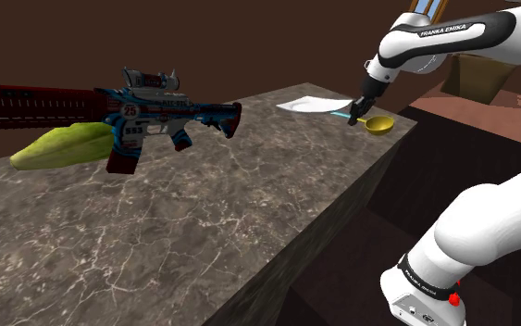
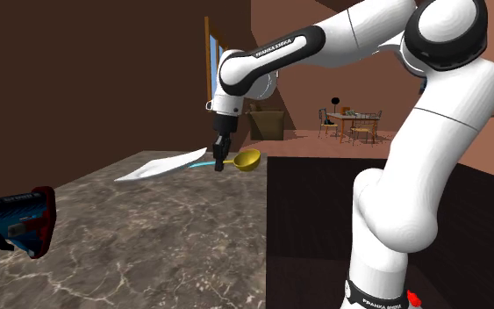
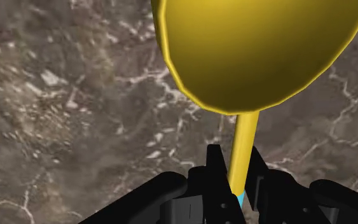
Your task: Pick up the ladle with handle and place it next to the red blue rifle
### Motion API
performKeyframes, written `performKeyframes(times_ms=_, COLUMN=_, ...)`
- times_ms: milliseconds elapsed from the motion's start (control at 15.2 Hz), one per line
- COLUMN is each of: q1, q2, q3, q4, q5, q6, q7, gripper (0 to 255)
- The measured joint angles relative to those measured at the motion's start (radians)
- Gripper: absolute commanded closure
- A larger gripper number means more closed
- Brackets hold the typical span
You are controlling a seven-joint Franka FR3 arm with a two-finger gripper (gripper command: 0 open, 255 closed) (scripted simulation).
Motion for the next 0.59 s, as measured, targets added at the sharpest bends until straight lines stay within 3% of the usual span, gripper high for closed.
performKeyframes(times_ms=594, q1=0.002, q2=-0.014, q3=0.012, q4=0.107, q5=-0.001, q6=-0.121, q7=0.014, gripper=255)
